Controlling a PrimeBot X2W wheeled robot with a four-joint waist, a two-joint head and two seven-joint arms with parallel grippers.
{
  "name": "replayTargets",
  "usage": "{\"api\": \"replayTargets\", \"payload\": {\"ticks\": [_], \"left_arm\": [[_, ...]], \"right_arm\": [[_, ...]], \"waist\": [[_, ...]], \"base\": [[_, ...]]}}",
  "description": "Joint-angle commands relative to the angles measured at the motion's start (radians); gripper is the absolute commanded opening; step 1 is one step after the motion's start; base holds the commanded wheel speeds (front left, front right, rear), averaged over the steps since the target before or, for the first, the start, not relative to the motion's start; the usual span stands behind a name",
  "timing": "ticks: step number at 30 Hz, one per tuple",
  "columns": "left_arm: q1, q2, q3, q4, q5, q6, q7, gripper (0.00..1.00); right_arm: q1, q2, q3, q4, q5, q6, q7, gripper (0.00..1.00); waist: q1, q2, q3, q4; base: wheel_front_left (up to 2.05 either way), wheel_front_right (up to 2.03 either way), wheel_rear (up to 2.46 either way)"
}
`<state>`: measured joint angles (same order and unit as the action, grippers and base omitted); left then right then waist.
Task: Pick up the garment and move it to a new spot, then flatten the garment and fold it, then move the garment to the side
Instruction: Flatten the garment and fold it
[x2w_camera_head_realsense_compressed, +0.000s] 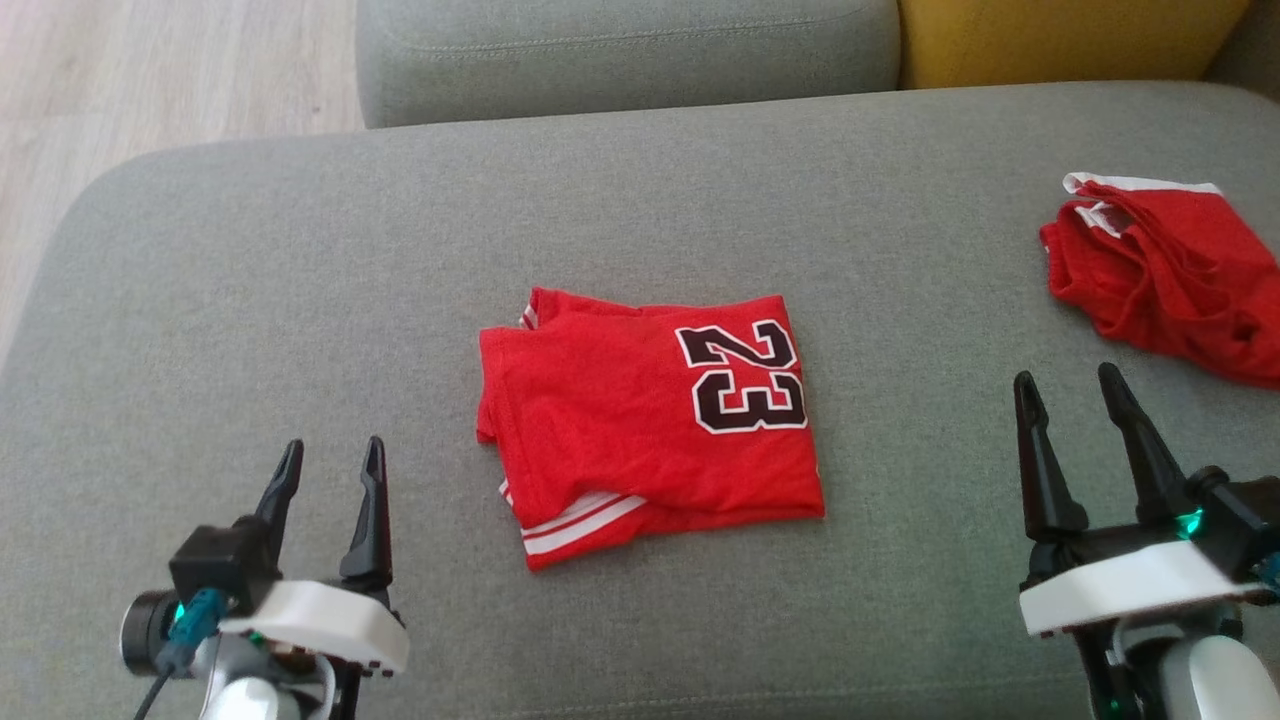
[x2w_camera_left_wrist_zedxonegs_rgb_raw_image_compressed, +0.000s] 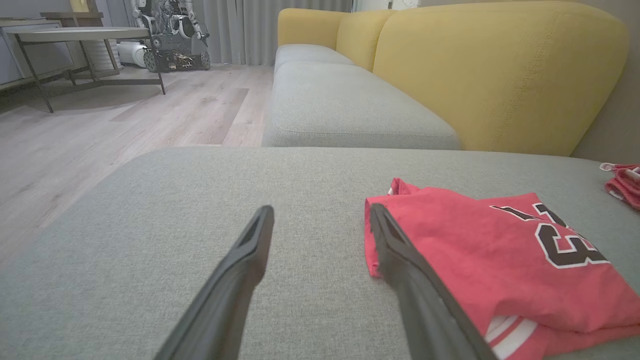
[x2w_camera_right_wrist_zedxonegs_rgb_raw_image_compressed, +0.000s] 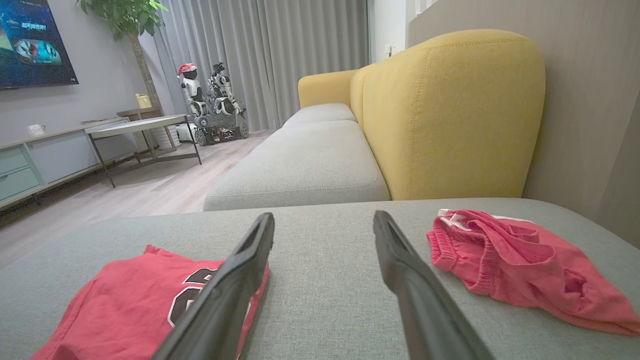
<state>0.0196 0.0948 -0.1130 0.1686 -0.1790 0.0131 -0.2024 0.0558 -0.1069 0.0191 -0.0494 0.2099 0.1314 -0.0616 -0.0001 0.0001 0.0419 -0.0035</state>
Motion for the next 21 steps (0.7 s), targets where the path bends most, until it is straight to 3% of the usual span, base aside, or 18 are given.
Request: {"api": "replayTargets", "payload": {"ticks": [1, 21], "left_arm": [[-0.025, 0.017, 0.032, -0.041, -0.001, 0.008, 0.005, 1.00], [-0.043, 0.034, 0.025, -0.027, -0.016, 0.013, -0.008, 1.00]], "right_arm": [[-0.020, -0.005, 0.015, -0.039, -0.003, -0.001, -0.001, 1.00], [-0.029, 0.003, 0.011, -0.040, -0.013, -0.001, -0.002, 1.00]], "waist": [[0.0001, -0.0001, 0.000, 0.000], [0.0001, -0.0001, 0.014, 0.001]], "base": [[0.00, 0.00, 0.00], [0.00, 0.00, 0.00]]}}
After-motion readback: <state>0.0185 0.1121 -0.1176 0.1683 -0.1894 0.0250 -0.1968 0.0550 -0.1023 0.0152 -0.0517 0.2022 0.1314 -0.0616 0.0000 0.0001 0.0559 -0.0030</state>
